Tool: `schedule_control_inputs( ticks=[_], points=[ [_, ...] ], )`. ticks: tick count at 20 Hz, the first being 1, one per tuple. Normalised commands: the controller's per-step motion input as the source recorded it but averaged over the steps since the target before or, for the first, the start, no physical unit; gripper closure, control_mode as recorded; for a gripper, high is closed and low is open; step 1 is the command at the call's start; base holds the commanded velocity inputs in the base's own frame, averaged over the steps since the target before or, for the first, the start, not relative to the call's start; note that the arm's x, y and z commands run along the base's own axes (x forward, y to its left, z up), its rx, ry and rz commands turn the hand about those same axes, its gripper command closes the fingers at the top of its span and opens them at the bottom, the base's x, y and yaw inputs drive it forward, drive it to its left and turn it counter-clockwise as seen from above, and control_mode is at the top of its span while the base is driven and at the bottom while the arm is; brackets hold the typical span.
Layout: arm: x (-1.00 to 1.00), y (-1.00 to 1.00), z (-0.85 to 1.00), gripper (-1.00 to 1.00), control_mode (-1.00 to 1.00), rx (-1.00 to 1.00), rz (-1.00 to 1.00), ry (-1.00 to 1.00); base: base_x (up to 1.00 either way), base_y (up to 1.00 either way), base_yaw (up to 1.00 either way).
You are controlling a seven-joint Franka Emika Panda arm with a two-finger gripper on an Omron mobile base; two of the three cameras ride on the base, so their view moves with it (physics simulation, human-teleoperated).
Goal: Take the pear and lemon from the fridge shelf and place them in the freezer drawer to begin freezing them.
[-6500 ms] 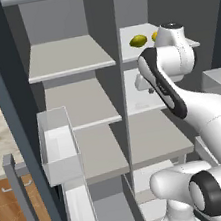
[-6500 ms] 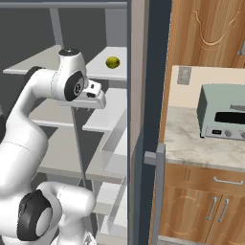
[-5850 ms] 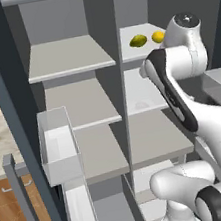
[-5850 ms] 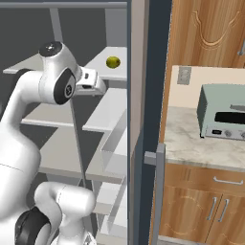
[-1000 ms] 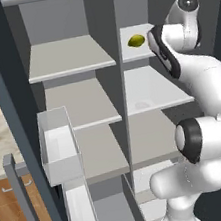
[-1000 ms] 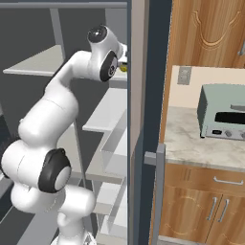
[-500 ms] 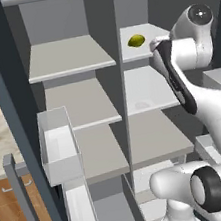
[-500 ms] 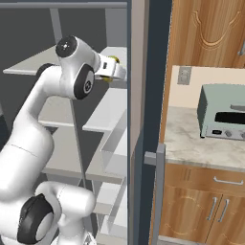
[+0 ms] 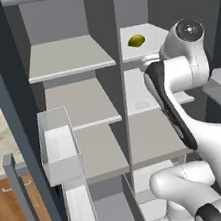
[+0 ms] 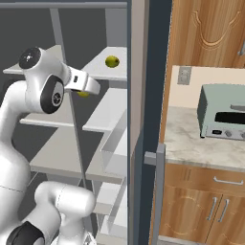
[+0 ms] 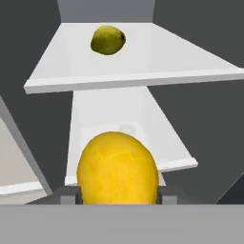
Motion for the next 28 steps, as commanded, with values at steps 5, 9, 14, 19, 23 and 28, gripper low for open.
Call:
schedule_control_inputs(
  ticks=[5, 9, 14, 19, 23, 28],
  points=[
    [-0.2, 0.15, -0.04, 1.0, -1.0, 0.06, 0.0, 0.06, 0.0, 0.0, 0.0],
    [-0.12, 0.04, -0.01, 1.0, 1.0, 0.02, 0.0, 0.01, -0.54, 0.19, 0.0],
    [0.0, 0.0, 0.0, 1.0, 1.0, 0.0, 0.0, 0.0, -0.83, 0.32, 0.01],
    [0.0, 0.0, 0.0, 1.0, 1.0, 0.0, 0.0, 0.0, -0.62, 0.4, 0.01],
    [0.0, 0.0, 0.0, 1.0, 1.0, 0.0, 0.0, 0.0, -0.48, 0.4, 0.01],
    [0.0, 0.0, 0.0, 1.0, 1.0, 0.0, 0.0, 0.0, -0.39, 0.27, 0.04]
  ],
)
